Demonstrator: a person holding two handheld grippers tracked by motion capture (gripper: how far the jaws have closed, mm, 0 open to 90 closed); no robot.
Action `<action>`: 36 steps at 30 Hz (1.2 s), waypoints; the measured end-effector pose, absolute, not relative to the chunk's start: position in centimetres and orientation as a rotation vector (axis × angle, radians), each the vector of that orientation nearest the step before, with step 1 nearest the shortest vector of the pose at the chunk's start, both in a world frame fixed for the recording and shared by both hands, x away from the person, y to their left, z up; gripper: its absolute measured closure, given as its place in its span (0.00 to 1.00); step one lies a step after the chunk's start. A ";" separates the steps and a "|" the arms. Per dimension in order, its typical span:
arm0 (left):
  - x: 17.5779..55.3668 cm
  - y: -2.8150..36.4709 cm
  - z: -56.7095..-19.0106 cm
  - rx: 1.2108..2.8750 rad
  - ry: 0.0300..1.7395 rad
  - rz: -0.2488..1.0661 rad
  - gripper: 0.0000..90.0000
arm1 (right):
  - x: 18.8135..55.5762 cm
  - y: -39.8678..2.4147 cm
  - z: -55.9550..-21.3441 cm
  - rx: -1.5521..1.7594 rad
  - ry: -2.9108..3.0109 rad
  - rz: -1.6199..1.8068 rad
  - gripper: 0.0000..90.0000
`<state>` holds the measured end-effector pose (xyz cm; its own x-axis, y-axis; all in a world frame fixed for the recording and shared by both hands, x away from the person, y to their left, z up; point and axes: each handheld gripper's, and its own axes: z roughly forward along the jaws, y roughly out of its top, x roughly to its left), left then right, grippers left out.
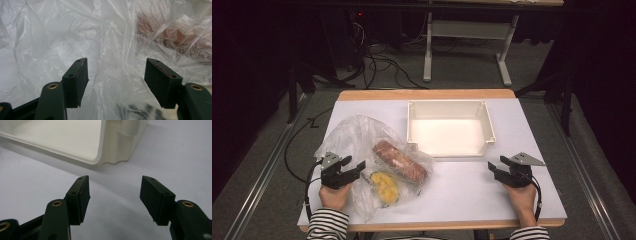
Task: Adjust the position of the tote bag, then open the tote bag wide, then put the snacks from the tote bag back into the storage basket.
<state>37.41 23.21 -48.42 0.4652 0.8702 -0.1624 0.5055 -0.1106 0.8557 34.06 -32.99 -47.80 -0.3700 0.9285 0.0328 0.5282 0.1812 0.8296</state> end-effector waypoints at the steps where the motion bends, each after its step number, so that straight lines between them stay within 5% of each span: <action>1: 37.4 23.2 -48.4 1.766 1.175 0.482 0.40 | 34.1 -33.0 -47.8 1.364 1.975 1.081 0.46; 28: 37.2 22.7 -47.2 1.752 1.104 0.454 0.39 | 34.6 -33.1 -47.9 1.403 2.011 1.066 0.43; 36: 36.4 21.7 -44.5 1.807 0.997 0.362 0.31 | 34.6 -32.9 -47.9 1.387 2.012 1.045 0.42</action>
<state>36.37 21.70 -44.52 0.6155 0.7653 -0.1887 0.4665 -0.1608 0.8698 34.63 -32.93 -47.90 -0.3716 0.9277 0.0346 0.5619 0.1951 0.8039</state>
